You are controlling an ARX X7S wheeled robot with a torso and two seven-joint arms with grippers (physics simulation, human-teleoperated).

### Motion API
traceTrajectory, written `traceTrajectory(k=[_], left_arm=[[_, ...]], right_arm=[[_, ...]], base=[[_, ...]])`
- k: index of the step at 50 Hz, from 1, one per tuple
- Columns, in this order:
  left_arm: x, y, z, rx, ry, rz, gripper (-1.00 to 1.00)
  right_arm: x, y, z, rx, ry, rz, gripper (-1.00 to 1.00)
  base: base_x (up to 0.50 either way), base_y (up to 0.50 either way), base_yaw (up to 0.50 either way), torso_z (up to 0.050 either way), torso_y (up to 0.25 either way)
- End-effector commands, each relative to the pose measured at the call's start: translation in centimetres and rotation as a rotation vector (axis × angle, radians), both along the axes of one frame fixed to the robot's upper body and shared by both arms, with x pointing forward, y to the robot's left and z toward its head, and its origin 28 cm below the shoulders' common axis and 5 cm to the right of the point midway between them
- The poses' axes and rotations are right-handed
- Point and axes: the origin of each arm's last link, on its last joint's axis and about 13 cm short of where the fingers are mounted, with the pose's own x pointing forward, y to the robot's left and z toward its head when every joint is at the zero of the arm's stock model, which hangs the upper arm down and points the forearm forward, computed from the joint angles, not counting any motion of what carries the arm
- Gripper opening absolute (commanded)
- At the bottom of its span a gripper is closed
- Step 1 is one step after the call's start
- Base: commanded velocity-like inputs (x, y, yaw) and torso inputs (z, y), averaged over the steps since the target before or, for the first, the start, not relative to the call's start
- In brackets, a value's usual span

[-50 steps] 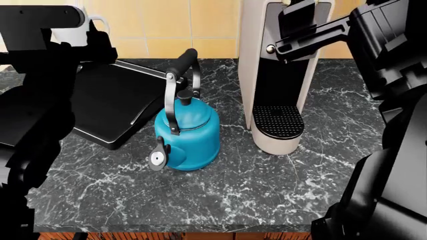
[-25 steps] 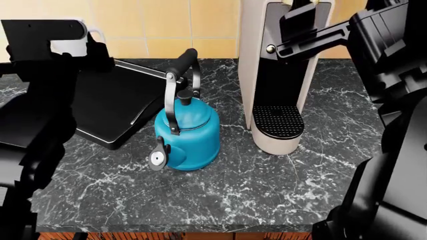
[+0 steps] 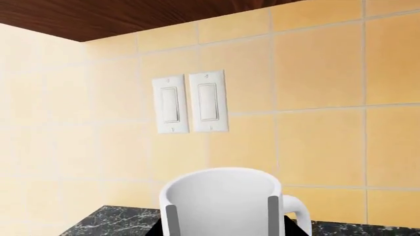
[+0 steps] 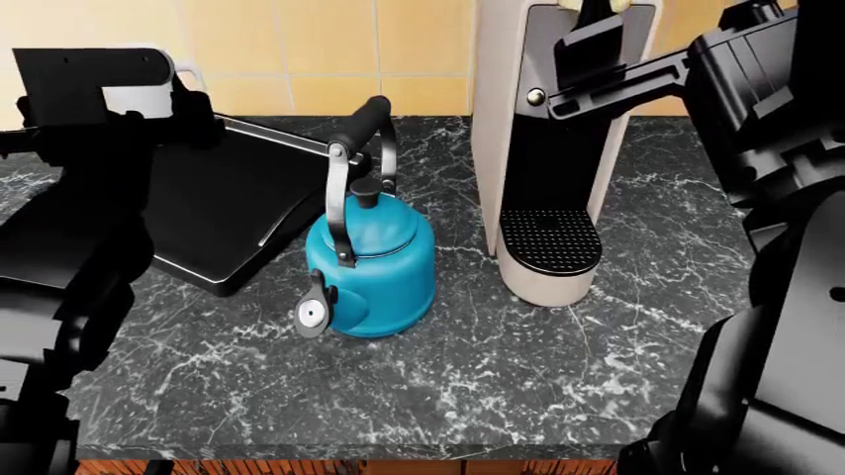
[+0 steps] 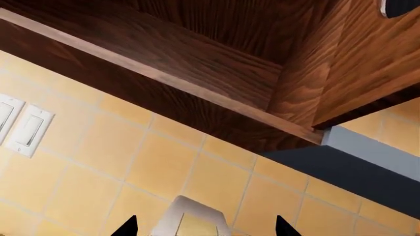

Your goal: Pick the kettle from the counter and place it on the tray. Then pick the mug from the cabinet and place it on the tray. Then close the cabinet doors.

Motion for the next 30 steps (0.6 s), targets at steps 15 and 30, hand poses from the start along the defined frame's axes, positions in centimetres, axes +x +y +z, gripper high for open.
traceTrajectory(k=[15, 30], left_arm=[[0.09, 0.11, 0.33, -0.010, -0.018, 0.006, -1.00], [0.03, 0.01, 0.54, -0.008, -0.017, -0.002, -1.00]], right_arm=[[0.25, 0.02, -0.10, 0.003, 0.008, 0.003, 1.00], [0.30, 0.10, -0.09, 0.005, 0.003, 0.011, 1.00]], base=[[0.00, 0.48, 0.00, 0.000, 0.001], [0.24, 0.01, 0.00, 0.000, 0.001]])
